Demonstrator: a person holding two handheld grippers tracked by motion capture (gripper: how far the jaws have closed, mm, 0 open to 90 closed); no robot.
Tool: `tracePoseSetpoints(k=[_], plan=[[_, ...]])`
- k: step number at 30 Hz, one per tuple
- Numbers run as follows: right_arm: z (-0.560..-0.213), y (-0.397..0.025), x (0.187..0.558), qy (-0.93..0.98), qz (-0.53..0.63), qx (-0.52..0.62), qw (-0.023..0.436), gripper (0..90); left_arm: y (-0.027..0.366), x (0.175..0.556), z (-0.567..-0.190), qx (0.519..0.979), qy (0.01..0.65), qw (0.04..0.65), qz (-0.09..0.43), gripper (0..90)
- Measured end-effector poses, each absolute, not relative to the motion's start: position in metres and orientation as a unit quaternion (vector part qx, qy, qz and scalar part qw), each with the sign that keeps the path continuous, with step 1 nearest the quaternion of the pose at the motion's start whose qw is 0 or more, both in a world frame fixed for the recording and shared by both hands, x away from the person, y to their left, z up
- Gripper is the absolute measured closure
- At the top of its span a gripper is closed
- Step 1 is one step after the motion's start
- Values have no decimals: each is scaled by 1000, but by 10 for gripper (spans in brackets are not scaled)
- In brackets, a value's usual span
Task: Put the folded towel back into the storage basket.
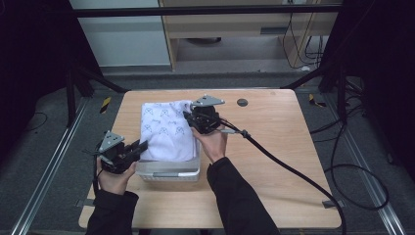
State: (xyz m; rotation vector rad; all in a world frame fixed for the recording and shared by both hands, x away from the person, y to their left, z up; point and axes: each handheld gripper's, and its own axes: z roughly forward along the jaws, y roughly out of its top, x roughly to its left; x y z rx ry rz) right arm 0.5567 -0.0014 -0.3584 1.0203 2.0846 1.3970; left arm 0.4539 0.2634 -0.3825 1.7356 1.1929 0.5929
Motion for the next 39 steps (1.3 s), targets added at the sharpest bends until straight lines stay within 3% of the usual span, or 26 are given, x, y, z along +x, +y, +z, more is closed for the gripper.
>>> tracePoseSetpoints(k=[39], plan=[[-416, 13, 575, 768, 455, 395, 216, 779, 258, 484, -426, 734, 508, 390, 225, 746]])
